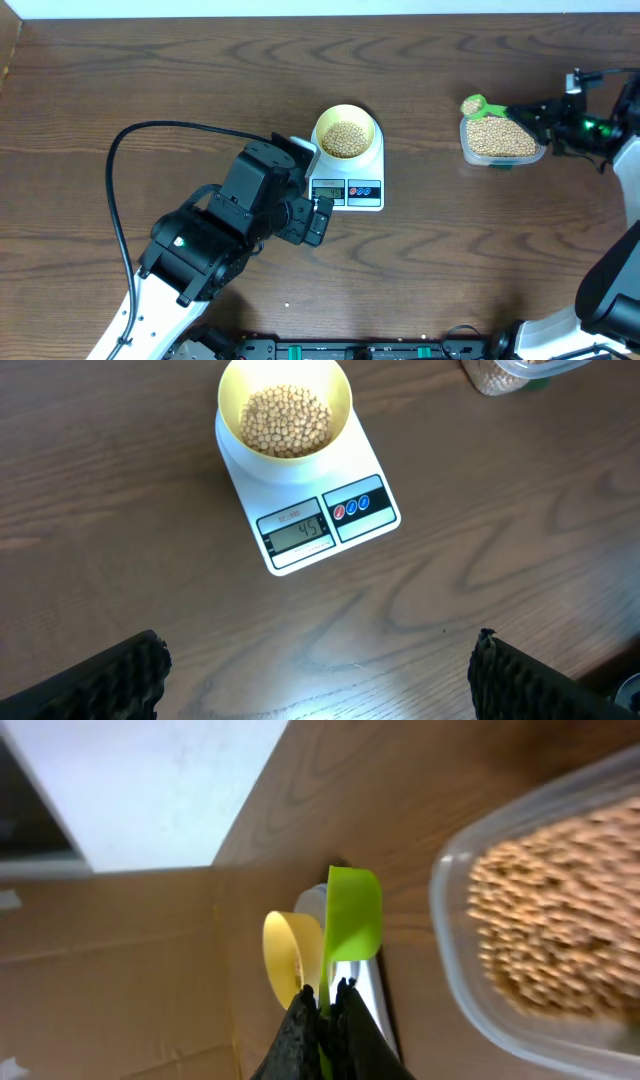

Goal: Scoop item into bowl and weigh 50g on scale
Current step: 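Carry the scoop left over the yellow bowl with the right gripper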

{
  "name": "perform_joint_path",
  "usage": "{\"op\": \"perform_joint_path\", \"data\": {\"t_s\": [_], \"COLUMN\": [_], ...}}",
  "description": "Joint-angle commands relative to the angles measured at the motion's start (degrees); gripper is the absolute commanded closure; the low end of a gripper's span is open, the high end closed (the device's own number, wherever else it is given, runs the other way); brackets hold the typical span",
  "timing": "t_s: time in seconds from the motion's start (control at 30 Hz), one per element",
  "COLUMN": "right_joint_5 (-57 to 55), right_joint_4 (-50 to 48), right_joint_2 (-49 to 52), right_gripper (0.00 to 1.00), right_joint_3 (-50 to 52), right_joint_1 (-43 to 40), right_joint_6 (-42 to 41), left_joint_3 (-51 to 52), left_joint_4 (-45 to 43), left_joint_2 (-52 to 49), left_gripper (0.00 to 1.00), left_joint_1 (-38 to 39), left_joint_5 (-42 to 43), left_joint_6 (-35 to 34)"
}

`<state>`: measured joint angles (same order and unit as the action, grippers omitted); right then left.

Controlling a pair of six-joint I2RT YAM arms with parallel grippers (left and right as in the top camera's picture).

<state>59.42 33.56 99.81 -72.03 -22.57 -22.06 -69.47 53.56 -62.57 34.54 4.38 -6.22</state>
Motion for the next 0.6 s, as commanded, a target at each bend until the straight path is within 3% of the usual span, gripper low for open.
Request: {"op": "perform_joint_path", "data": {"t_s": [0.0,0.57], "right_joint_5": [2.97,3.32], "right_joint_4": [-2.71,-20.13], "right_joint_2": [-0.04,-0.04], "right_gripper": [0.99,0.99], "right_joint_3": [0.35,0.35], "right_joint_1": [2.86,15.32], "right_joint_6": [-3.23,-18.12], "left_joint_3": [-1.16,-1.16], "left_joint_4": [0.0,0.0], "left_joint_2": [0.09,0.09], "left_gripper": [0.02,0.02], "left_joint_1": [-0.2,-0.2], "left_joint_5": [0.13,0.13], "left_joint_6": [-0.31,-0.31]}}
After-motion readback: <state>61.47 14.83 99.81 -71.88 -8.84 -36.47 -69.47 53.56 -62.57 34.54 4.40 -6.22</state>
